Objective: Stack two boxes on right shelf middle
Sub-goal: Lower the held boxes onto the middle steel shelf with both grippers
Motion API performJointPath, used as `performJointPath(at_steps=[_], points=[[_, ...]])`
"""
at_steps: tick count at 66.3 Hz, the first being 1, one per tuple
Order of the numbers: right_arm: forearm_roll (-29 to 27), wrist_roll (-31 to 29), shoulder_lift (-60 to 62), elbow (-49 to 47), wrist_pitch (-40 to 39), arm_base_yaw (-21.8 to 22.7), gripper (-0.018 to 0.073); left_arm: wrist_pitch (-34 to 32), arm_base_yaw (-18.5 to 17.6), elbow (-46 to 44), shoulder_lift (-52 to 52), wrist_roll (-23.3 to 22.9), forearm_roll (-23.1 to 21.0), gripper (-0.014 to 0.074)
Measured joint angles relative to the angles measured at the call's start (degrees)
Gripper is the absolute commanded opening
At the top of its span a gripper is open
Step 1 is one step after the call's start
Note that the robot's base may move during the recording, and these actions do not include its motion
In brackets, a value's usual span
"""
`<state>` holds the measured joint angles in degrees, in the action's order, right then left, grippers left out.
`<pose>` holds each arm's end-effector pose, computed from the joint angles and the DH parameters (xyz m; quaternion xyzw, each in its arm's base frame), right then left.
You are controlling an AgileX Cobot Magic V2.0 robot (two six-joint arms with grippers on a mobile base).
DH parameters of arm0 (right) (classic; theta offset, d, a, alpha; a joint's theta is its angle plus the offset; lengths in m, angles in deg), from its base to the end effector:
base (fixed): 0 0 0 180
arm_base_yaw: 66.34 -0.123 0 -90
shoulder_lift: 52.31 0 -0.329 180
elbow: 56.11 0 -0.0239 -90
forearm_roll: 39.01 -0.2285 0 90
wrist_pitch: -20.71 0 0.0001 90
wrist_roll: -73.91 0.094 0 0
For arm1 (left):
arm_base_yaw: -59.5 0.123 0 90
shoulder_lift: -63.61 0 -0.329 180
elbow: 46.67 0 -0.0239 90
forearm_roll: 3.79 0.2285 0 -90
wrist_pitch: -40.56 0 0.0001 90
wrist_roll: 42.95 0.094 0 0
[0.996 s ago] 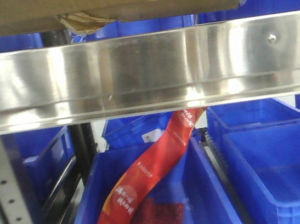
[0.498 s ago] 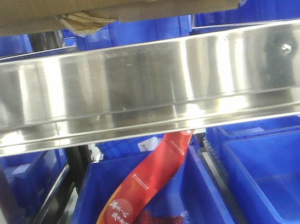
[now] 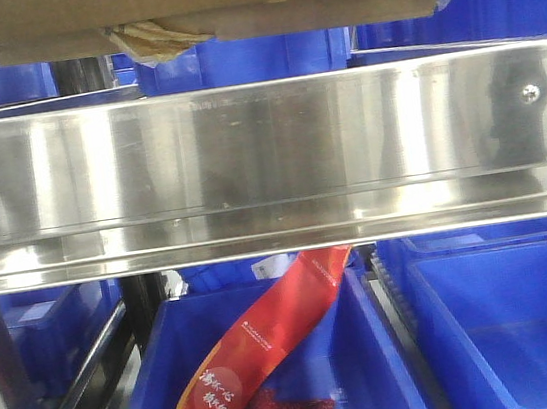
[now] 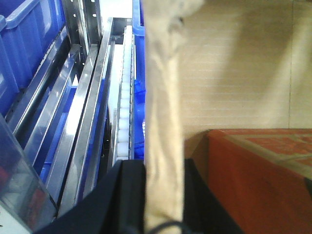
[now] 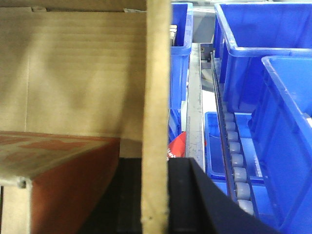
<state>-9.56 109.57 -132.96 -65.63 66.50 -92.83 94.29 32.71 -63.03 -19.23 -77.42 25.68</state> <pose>0.2260 0.0756 0.5097 0.0103 0.8261 0.0487 0.5613 0.2277 -0.0732 0.5241 -0.0280 0.8384 -0.0281 0.5436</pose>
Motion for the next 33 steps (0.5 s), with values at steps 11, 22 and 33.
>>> performJointPath(at_steps=[11,22,33], points=[[0.0,0.0,0.0,0.0,0.0,0.0,-0.0155,0.0,0.0,0.0,0.0,0.0,0.0,-0.0111],[-0.1,0.0,0.0,0.0,0.0,0.0,-0.0155,0.0,0.0,0.0,0.0,0.0,0.0,-0.0111],[-1.0,0.0,0.0,0.0,1.4,0.0,-0.0155,2.5,0.0,0.0,0.0,0.0,-1.8,-0.0111]])
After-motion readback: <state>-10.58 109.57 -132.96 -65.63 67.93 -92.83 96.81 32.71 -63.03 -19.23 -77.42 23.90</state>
